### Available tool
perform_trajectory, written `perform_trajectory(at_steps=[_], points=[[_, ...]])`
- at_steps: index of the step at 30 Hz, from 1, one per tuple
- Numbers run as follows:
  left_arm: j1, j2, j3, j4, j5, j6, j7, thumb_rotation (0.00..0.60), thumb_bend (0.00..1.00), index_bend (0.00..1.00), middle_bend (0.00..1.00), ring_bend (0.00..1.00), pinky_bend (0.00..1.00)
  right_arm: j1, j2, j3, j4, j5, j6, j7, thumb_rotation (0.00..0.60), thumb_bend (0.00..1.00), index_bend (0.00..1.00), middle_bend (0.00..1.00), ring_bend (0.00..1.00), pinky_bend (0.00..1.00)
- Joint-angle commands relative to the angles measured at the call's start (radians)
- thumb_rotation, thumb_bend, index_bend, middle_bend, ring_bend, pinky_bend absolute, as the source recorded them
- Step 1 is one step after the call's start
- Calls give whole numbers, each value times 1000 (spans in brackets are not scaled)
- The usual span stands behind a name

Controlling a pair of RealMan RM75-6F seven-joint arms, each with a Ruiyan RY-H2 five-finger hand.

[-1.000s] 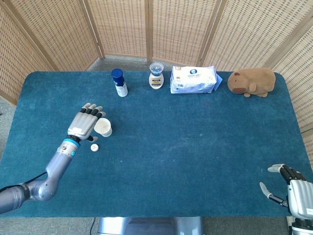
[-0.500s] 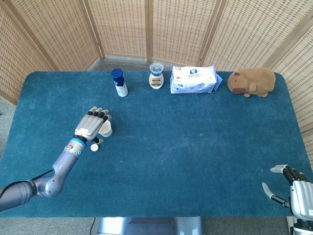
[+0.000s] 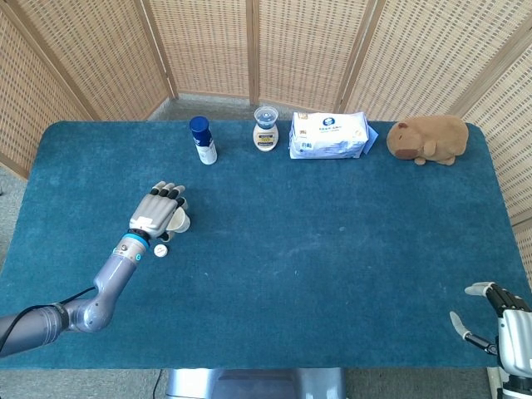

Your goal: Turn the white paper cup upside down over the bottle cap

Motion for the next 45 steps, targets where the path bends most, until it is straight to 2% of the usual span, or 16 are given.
perform_trajectory(at_steps=[1,7,24,32,36,45], points=[[-1,-3,4,5,1,4,-6,551,272,355,104,0,69,0,1,0,-2,-1,0,-2,419,319,396,370,388,388],[-1,-4,11,14,8,11,-21,566,281,406,104,0,68,0,0,0,-7,-4,-3,-9,417,319,395,370,389,388],[5,44,20,-29,27,36,-49,563,281,410,104,0,68,6,-6,5,-4,-6,-13,-9,419,318,396,370,388,388],[-7,81,44,-56,49,68,18,564,282,409,104,0,68,12,-10,8,-4,-11,-18,-7,421,318,395,370,389,388],[-15,98,74,-72,81,92,82,557,282,410,104,0,68,12,-13,7,2,-10,-21,-2,416,318,396,370,389,388],[-23,111,114,-100,104,124,182,580,283,409,101,0,68,10,-18,5,13,-14,-16,11,421,318,396,370,389,389]])
